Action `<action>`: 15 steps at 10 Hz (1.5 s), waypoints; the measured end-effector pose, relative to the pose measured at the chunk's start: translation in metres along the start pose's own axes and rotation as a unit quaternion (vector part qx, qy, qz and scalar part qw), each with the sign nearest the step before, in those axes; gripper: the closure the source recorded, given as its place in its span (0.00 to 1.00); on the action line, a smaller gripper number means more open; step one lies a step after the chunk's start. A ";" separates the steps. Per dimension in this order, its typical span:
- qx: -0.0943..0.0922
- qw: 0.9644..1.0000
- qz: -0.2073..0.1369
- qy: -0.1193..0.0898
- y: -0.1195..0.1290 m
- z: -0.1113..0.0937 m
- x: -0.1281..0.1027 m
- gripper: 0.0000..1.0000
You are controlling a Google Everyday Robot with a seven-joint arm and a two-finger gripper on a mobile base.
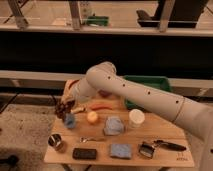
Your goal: Place grapes in plastic cup
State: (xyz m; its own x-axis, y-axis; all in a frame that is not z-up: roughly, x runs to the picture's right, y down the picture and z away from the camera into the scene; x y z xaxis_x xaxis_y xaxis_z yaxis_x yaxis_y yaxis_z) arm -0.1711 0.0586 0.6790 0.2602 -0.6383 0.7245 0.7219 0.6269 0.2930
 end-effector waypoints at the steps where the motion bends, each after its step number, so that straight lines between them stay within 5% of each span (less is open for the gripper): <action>1: -0.001 1.000 -0.001 -0.001 0.002 0.001 0.002 1.00; 8: -0.009 0.999 -0.032 0.000 0.015 0.014 0.018 1.00; 15: -0.046 0.995 -0.092 -0.007 0.005 0.030 0.015 1.00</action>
State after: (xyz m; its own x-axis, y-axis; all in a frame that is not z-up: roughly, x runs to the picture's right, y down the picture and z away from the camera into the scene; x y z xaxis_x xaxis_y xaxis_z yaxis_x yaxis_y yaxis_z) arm -0.1832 0.0656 0.7103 0.1090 -0.7319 0.6727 0.8127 0.4553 0.3636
